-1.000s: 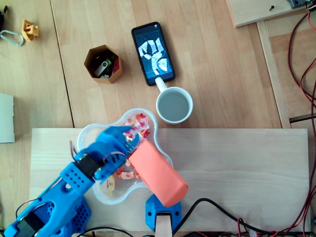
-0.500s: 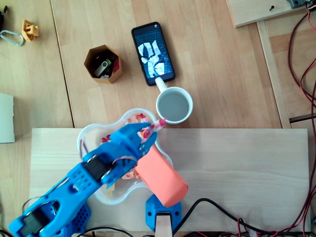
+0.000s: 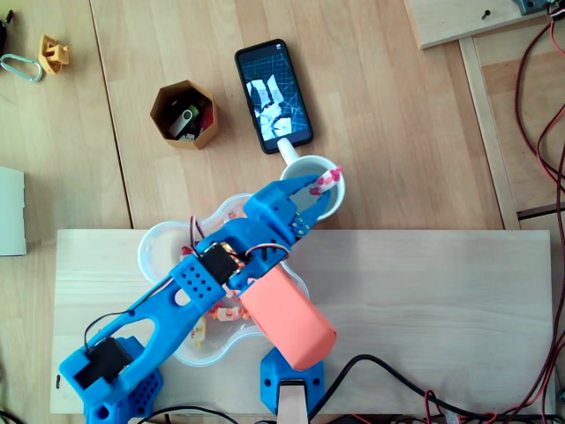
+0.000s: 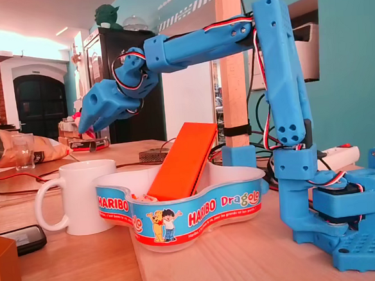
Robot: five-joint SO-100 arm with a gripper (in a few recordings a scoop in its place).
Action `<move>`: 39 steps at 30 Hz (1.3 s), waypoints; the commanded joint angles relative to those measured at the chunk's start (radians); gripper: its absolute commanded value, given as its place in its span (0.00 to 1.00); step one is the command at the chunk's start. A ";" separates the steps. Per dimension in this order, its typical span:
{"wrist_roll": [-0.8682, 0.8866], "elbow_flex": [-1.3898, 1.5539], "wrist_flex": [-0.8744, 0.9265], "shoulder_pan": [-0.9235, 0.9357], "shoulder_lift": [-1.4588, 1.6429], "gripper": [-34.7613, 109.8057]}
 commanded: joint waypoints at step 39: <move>-0.164 0.058 -0.014 -0.014 -0.044 0.22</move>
